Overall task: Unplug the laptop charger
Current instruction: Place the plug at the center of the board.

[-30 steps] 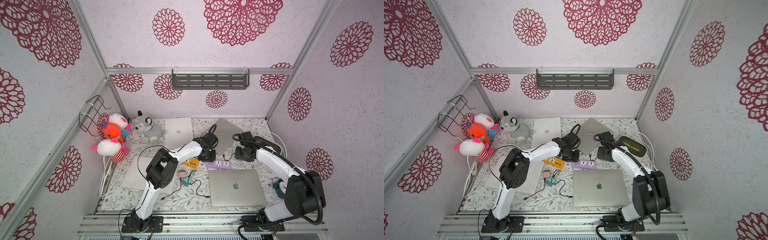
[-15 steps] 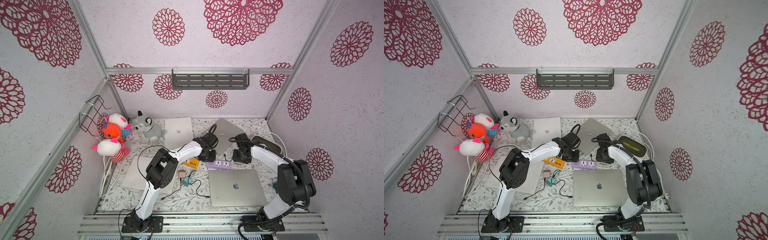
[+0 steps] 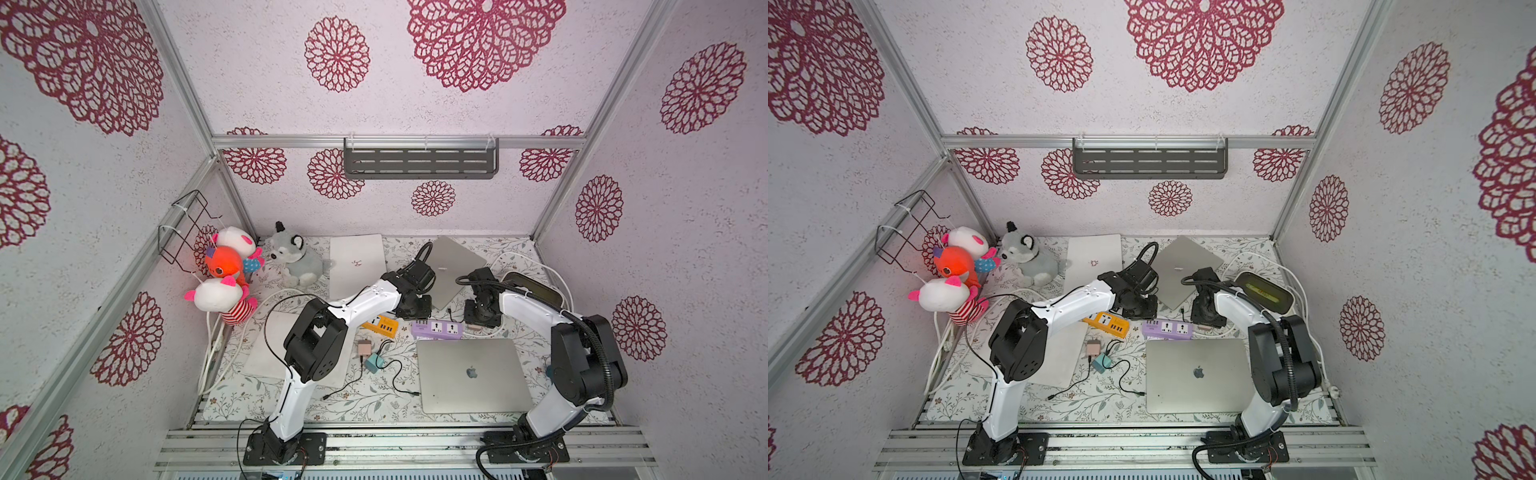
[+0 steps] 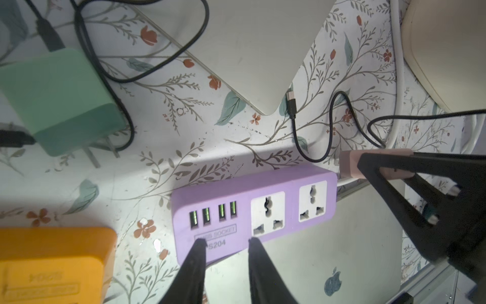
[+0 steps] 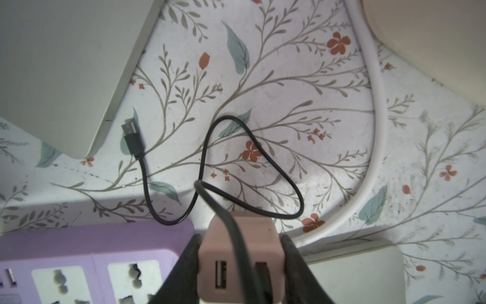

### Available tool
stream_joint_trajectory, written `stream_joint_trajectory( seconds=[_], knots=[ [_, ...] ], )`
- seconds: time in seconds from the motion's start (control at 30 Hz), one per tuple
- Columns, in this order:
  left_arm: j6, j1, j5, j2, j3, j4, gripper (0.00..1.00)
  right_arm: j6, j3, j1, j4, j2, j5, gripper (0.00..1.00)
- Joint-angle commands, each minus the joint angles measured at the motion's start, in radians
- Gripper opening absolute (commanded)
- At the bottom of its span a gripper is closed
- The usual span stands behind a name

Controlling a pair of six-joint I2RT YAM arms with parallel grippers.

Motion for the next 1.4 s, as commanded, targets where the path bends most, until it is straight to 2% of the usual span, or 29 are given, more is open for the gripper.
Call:
stream_joint_trajectory(
  seconds=[0.0,0.27,0.77,1.37],
  knots=[
    [0.014,0.014,-0.028,-0.066,-0.023,-0.023,0.31,-0.011,0.013,-0.006,-0.002,0.031,-0.012,0.28],
    [0.018,0.043,-0.033,-0.125,-0.076,-0.02,0.32,-0.01,0.031,-0.01,0.018,0.085,-0.031,0.28],
    [0.019,0.064,-0.032,-0.144,-0.112,-0.017,0.31,-0.015,0.085,-0.014,0.009,0.176,-0.055,0.28],
    [0.012,0.066,-0.036,-0.143,-0.121,-0.014,0.32,0.038,0.033,-0.024,-0.016,0.116,-0.017,0.29]
  ],
)
